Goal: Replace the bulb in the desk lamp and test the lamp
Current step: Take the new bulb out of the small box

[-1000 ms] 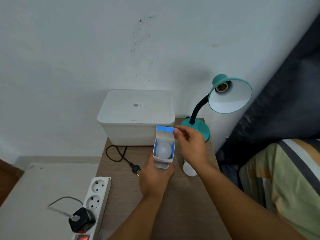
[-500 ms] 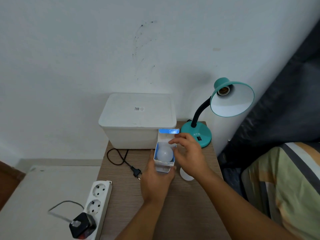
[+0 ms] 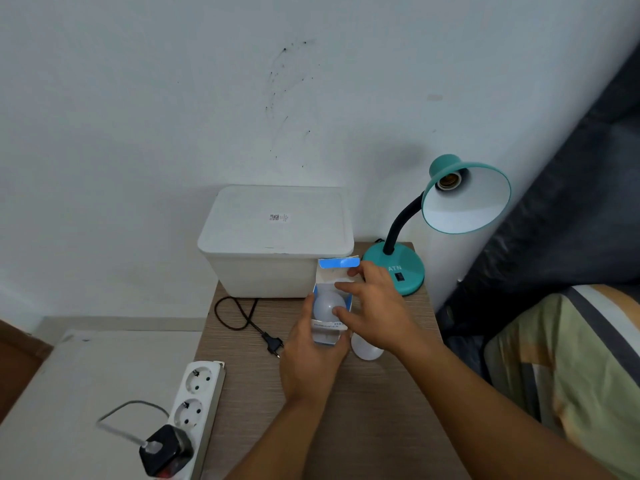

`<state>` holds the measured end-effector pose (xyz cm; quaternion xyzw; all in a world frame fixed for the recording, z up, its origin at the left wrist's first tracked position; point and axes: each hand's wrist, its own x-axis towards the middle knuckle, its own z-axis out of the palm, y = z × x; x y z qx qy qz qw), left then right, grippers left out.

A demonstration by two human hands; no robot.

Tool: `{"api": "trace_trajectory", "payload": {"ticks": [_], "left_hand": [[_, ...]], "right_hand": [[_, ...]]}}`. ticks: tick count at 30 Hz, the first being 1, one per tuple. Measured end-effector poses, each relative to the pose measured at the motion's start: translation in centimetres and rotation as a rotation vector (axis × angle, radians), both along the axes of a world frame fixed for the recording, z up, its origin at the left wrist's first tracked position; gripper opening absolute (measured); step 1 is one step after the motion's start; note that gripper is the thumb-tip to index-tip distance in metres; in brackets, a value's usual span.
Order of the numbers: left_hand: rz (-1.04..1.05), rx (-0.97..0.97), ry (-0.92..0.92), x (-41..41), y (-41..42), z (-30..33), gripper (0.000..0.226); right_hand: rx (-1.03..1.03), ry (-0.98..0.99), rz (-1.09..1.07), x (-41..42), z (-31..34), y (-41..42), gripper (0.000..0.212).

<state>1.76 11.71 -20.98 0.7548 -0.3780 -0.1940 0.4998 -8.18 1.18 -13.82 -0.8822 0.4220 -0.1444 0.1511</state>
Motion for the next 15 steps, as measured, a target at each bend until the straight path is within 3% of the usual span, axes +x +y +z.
{"api": "trace_trajectory", "payload": {"ticks": [11, 15], "left_hand": [[-0.018, 0.034, -0.024, 0.0, 0.2, 0.5, 0.09], [-0.035, 0.038, -0.026, 0.0, 0.2, 0.8, 0.094]], "right_hand": [[0.021, 0.227, -0.03, 0.2, 1.5, -0.9, 0.068], [0.085, 0.274, -0.02, 0.5, 1.6, -1.2, 0.065]]}}
